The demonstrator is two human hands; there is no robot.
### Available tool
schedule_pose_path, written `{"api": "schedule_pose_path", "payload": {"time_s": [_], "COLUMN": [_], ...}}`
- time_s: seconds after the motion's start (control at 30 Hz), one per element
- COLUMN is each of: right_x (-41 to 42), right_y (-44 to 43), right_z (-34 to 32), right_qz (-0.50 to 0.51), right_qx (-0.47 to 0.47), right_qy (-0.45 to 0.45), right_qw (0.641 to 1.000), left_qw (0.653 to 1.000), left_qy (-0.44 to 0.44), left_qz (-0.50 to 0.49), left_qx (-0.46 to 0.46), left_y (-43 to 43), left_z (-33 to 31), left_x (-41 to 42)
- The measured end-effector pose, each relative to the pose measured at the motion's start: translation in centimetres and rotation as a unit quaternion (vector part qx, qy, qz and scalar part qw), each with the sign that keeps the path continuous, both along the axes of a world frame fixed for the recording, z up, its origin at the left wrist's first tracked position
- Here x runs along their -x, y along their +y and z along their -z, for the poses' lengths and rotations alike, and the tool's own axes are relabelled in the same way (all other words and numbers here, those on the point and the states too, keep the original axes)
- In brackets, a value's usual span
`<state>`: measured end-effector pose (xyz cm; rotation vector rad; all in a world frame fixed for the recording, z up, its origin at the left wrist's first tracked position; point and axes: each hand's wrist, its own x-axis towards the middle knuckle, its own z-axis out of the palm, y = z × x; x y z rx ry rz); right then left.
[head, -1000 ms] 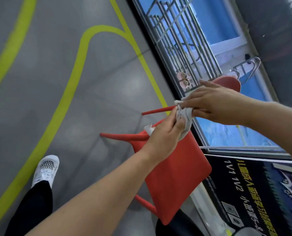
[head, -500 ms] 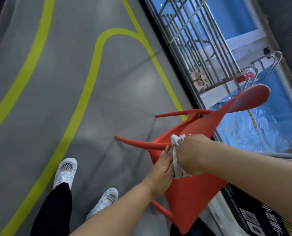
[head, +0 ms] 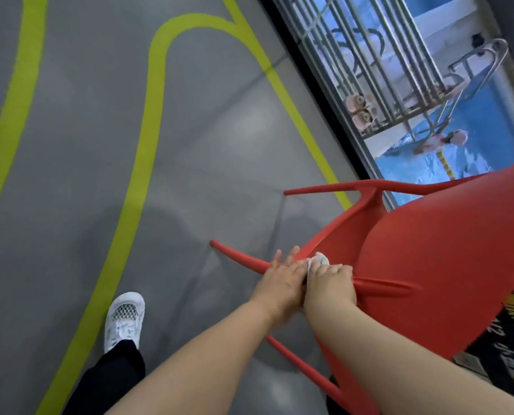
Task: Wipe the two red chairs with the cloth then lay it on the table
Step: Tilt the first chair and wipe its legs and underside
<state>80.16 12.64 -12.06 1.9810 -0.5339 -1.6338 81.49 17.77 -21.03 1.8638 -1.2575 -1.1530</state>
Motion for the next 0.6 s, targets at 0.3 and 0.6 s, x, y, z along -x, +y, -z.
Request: {"api": "schedule_pose_path", "payload": {"time_s": [0.3,0.6], "right_x": [-0.8,0.1], "right_y": [0.2,-0.6], "right_z": [5.3,-0.3], "right_qz": [0.085,0.017], "right_qx": [-0.017,-0.046], "right_qy": [-0.147,-0.029], "right_qw": [0.985,0.998], "left_qw": [0.980,0.997], "left_qy": [-0.155,-0.041], "left_qz": [0.124,0.063], "left_qx": [0.003,-0.017], "left_y": [1.5,0.5], "left_z": [4.7,0.0], "left_x": [-3.0,0.1]}}
